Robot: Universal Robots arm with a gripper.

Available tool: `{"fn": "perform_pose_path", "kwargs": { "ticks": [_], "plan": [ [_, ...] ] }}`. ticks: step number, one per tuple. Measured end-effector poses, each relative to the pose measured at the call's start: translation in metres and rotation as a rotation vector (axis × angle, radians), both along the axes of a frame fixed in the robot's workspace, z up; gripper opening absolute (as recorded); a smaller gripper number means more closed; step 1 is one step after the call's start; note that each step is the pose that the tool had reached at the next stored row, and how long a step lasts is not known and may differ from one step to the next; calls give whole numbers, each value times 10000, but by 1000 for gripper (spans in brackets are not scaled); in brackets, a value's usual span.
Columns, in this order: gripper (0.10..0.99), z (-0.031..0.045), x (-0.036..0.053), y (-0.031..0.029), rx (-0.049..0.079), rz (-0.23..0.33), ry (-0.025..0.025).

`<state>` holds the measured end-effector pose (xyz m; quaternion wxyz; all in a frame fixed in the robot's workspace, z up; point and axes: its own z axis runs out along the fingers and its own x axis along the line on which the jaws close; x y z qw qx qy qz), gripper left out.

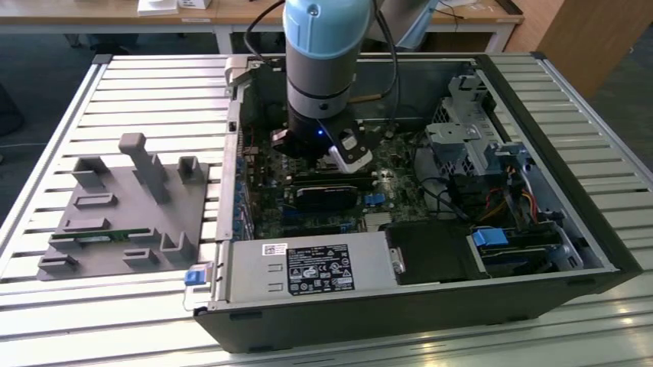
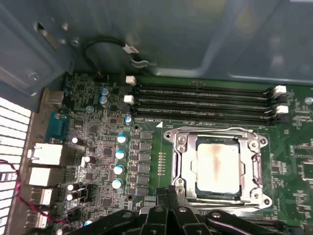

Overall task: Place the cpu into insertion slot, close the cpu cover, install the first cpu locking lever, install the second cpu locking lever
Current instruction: 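Install the second cpu locking lever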

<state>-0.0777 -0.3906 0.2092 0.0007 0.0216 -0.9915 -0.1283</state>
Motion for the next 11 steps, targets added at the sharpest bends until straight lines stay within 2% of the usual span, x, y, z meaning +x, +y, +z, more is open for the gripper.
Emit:
{"fn": "perform_pose_path", "kwargs": {
  "ticks": [7, 11],
  "plan": [
    [106, 127, 0, 0, 0, 0, 0],
    [106, 142, 0, 1, 3, 0, -2]
  ]
}}
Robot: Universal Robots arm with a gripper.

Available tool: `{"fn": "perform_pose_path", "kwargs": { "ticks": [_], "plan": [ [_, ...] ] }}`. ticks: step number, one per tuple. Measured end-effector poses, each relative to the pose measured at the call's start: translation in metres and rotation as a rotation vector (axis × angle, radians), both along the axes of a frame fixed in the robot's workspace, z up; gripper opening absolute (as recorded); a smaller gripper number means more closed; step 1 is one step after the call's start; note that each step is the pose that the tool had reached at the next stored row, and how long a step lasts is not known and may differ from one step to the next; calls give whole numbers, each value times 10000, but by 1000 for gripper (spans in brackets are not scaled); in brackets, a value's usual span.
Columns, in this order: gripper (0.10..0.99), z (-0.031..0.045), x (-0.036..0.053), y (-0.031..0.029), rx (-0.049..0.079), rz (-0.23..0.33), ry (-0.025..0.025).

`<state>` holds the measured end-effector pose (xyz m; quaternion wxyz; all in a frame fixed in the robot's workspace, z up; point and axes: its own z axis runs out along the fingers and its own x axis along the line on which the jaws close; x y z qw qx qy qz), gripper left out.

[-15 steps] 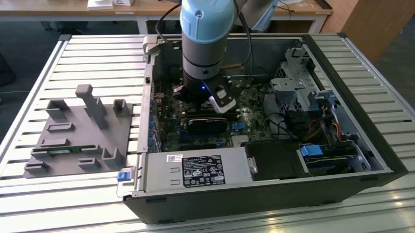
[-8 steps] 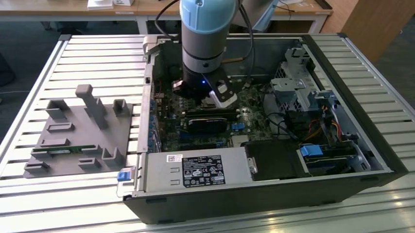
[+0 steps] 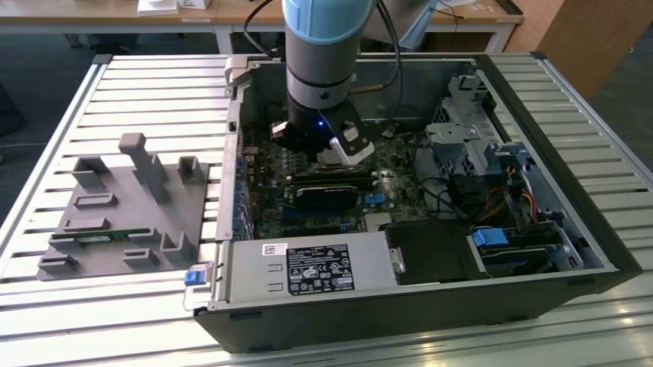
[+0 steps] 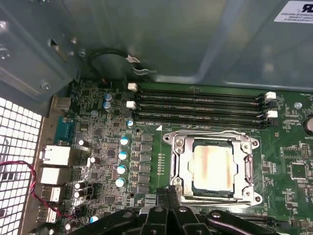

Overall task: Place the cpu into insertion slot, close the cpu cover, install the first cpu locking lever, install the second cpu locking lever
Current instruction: 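Install the second cpu locking lever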

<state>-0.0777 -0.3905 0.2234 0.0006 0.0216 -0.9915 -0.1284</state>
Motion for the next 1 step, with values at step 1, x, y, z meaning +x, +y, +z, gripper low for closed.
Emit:
{"fn": "perform_pose_path", "kwargs": {
  "ticks": [1],
  "plan": [
    [106, 1, 0, 0, -2, 0, 1]
  ]
}}
